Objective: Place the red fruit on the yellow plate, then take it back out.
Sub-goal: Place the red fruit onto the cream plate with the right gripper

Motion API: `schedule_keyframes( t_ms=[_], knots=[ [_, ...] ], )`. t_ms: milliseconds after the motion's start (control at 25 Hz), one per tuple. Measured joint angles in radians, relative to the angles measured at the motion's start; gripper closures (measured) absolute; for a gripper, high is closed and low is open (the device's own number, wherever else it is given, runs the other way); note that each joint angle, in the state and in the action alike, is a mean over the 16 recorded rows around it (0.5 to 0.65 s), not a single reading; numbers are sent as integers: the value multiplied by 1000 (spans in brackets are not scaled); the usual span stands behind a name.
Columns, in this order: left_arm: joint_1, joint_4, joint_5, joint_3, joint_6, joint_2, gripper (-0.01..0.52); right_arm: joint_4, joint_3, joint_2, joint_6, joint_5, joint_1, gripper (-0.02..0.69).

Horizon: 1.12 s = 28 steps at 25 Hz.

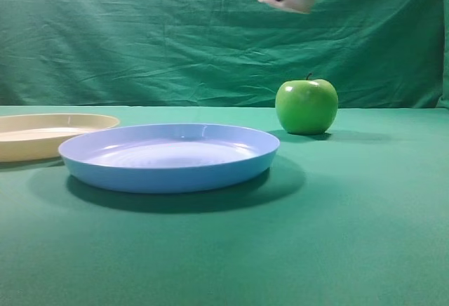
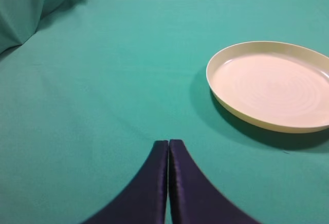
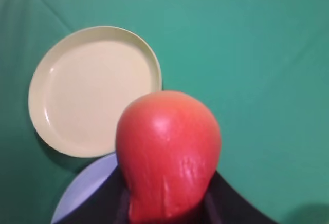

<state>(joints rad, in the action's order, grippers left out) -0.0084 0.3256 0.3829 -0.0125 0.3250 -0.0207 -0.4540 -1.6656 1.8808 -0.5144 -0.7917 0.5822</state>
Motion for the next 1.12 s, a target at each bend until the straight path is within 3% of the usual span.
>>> schedule_keyframes(
  t_ms=[360,720,880,1120],
  knots=[
    [0,0,0,0,0,0,514,-1,-253,228,-37,-8,148,469],
    [0,0,0,0,0,0,514,-7,-348,409,-90,61,216,458],
    [0,0,0,0,0,0,514,-19,-358,462,-127,100,227,405],
    [0,0,0,0,0,0,514,-36,-360,503,-179,135,231,246]
  ],
)
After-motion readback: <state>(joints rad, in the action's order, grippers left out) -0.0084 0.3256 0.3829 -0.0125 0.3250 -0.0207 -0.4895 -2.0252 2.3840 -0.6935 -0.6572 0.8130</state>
